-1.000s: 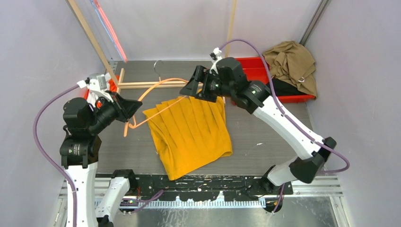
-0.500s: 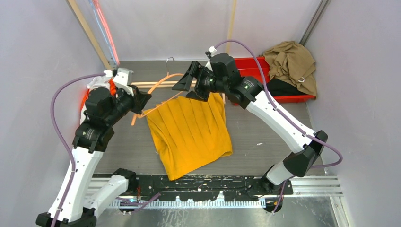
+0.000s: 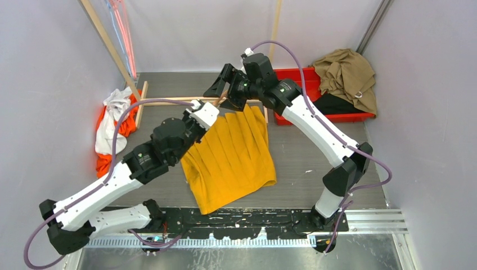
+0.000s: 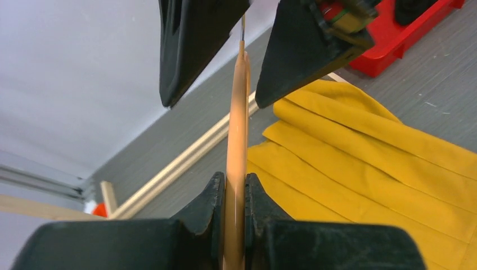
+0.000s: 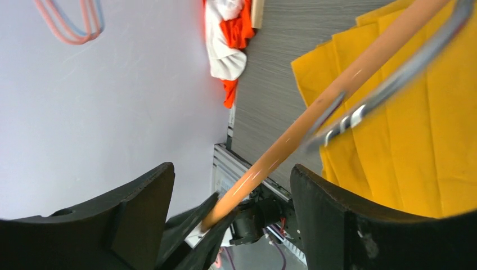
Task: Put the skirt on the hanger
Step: Pick up the hanger from the clothesline.
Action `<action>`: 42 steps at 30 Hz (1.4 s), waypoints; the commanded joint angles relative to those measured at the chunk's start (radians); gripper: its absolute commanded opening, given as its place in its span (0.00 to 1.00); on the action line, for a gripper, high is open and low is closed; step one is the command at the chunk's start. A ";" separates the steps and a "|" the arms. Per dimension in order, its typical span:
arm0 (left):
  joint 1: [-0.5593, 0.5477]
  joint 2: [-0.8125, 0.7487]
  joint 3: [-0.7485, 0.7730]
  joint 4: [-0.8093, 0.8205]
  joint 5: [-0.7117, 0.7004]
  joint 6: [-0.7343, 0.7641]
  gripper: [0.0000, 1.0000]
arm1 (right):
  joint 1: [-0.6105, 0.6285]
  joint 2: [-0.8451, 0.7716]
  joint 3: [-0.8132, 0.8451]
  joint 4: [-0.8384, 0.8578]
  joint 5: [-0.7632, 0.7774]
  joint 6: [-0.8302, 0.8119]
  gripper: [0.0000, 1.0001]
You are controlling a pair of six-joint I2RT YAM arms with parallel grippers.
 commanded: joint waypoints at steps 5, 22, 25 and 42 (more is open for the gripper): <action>-0.197 0.036 -0.021 0.354 -0.353 0.283 0.00 | -0.029 -0.009 -0.022 -0.029 -0.034 -0.034 0.80; -0.447 0.095 -0.073 0.465 -0.482 0.388 0.00 | -0.067 0.009 -0.094 0.029 -0.054 -0.028 0.30; -0.457 0.092 -0.064 0.463 -0.458 0.369 0.00 | -0.067 0.001 -0.116 0.031 -0.062 -0.041 0.12; -0.455 0.079 0.412 -0.318 -0.198 -0.206 0.38 | -0.081 -0.270 -0.393 0.001 0.023 -0.199 0.01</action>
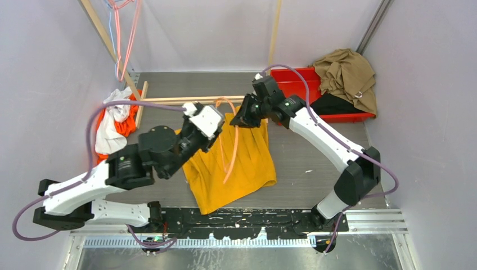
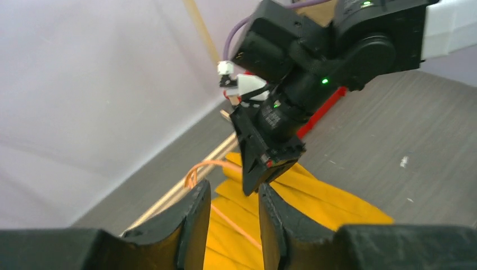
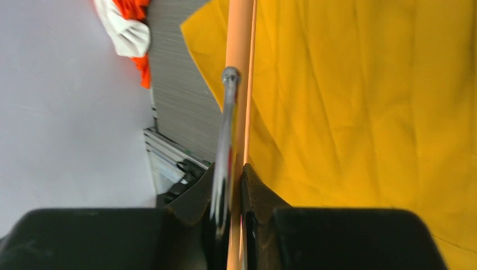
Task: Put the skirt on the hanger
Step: Pick up the hanger from the clothesline, then hang the skirt on the hanger.
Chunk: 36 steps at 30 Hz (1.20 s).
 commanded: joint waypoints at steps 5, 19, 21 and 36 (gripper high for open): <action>-0.002 0.045 0.058 -0.454 0.084 -0.425 0.36 | -0.013 -0.484 -0.165 -0.150 0.246 -0.195 0.01; -0.003 0.179 -0.432 -0.009 0.495 -0.558 0.54 | -0.011 -0.990 -0.313 -0.519 0.397 -0.136 0.01; -0.003 0.199 -0.490 0.075 0.484 -0.557 0.58 | -0.011 -1.017 -0.324 -0.524 0.393 -0.123 0.01; -0.015 0.441 -0.721 0.538 0.317 -0.531 0.97 | -0.010 -1.082 -0.416 -0.483 0.318 -0.098 0.01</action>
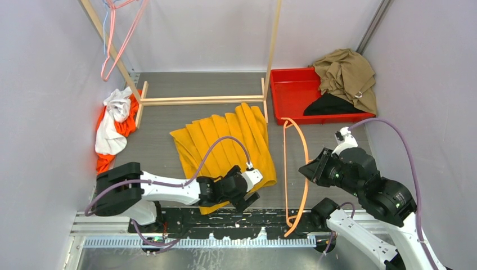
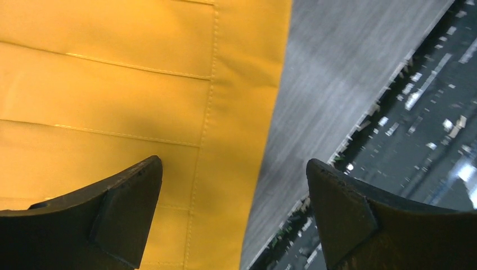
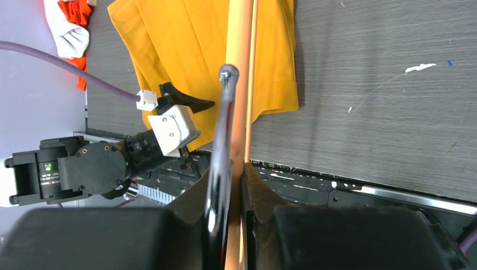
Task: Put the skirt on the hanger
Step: Hang the skirt on the hanger.
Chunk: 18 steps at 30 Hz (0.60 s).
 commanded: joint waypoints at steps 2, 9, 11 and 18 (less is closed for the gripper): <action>-0.008 0.057 0.002 0.168 -0.152 0.013 0.92 | -0.002 -0.016 -0.015 0.083 -0.033 0.021 0.01; -0.007 0.093 0.048 0.125 -0.197 0.001 0.52 | -0.001 -0.019 -0.042 0.095 -0.045 0.019 0.01; -0.008 0.090 0.063 0.102 -0.199 -0.001 0.46 | -0.001 -0.022 -0.050 0.098 -0.050 0.019 0.01; 0.011 0.043 0.104 0.030 -0.192 0.016 0.14 | -0.002 -0.037 -0.070 0.082 -0.086 0.012 0.01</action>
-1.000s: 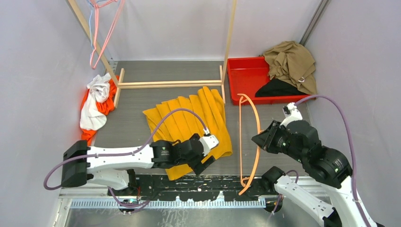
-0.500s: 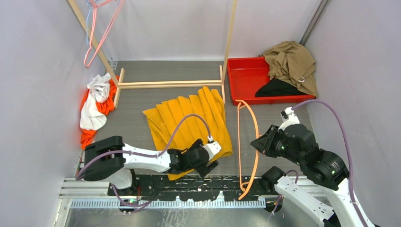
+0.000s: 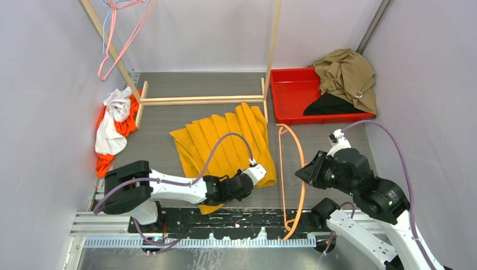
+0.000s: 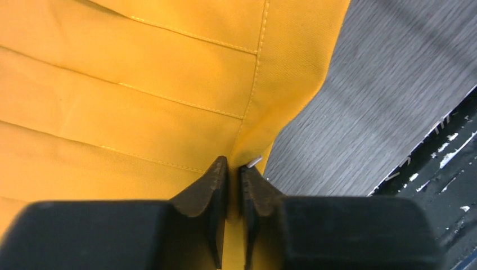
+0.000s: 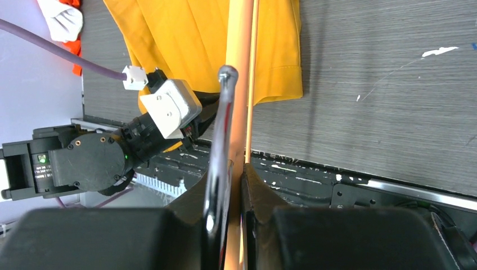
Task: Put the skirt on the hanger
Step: Hang the skirt on the hanger.
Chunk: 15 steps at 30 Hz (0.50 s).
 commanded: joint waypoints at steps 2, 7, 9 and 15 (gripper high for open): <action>0.047 -0.057 0.083 -0.062 0.009 0.012 0.01 | -0.002 -0.035 0.007 0.052 -0.061 0.003 0.01; 0.184 -0.053 0.154 -0.089 0.128 0.032 0.00 | -0.002 -0.051 0.011 0.041 -0.229 -0.015 0.01; 0.232 -0.035 0.209 -0.105 0.168 0.049 0.00 | -0.002 -0.052 0.016 0.016 -0.294 -0.028 0.01; 0.340 0.028 0.336 -0.153 0.235 0.097 0.00 | -0.002 -0.064 0.041 -0.085 -0.415 -0.054 0.01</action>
